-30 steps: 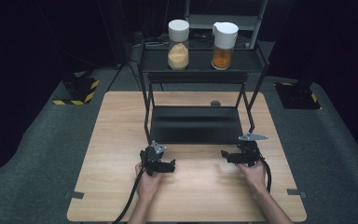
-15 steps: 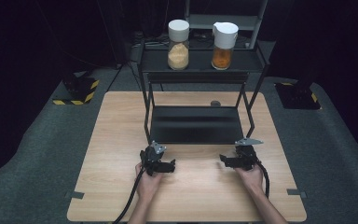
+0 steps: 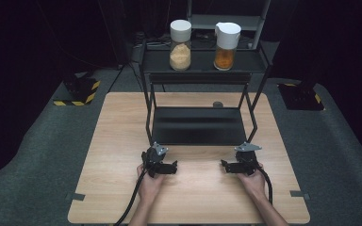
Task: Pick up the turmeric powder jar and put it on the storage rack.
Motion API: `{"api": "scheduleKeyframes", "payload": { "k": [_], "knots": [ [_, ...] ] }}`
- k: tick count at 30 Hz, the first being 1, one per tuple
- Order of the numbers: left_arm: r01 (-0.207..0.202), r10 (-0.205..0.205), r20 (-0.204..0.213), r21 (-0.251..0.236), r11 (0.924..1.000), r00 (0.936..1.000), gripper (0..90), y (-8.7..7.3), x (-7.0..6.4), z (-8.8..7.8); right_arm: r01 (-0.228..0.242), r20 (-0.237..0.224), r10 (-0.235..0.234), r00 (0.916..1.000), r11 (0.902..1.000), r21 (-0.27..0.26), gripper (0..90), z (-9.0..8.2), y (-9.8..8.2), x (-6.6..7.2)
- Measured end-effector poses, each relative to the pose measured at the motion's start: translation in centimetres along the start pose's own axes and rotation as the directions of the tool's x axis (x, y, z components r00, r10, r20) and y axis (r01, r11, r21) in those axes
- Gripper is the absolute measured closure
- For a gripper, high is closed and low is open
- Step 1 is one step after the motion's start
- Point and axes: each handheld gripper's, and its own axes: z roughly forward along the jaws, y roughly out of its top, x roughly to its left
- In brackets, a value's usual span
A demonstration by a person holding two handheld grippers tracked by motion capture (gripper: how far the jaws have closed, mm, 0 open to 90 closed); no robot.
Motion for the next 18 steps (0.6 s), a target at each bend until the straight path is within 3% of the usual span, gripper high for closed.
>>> {"api": "scheduleKeyframes", "payload": {
  "k": [18],
  "knots": [
    [-0.002, 0.002, 0.003, 0.003, 1.0000, 1.0000, 4.0, 0.06, 0.04, 0.01, 0.004, -0.001, -0.004, 1.0000, 1.0000, 0.000, 9.8, 0.00, 0.01, -0.05]
  ]
}}
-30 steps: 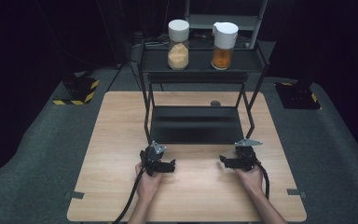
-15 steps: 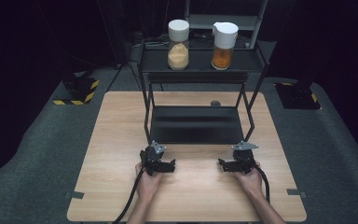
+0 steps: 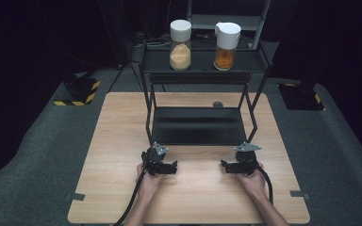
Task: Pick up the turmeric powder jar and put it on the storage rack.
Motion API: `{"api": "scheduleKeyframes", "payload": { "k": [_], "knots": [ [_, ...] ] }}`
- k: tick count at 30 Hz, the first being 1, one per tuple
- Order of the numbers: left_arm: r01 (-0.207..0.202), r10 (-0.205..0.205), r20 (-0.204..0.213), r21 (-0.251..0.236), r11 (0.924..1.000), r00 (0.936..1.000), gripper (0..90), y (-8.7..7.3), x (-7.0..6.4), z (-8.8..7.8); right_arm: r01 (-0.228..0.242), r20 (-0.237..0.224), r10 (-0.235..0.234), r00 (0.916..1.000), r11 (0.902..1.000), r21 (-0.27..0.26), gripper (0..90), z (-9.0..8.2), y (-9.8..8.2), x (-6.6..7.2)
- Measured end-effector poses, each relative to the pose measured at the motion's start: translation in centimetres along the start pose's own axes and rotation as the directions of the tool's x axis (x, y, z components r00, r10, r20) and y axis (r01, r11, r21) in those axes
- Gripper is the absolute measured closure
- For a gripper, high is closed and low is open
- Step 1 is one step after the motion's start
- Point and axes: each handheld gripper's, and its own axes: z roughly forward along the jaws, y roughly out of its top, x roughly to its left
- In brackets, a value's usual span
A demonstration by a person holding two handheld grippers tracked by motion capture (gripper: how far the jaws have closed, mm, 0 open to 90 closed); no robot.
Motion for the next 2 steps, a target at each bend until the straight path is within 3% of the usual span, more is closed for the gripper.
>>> {"api": "scheduleKeyframes", "payload": {
  "k": [2],
  "knots": [
    [-0.017, 0.017, 0.013, 0.024, 0.9996, 0.9998, 1.4, 0.51, 0.09, 0.01, -0.003, 0.000, 0.003, 1.0000, 1.0000, 0.001, 9.2, 0.00, 0.02, 0.02]
  ]
}}
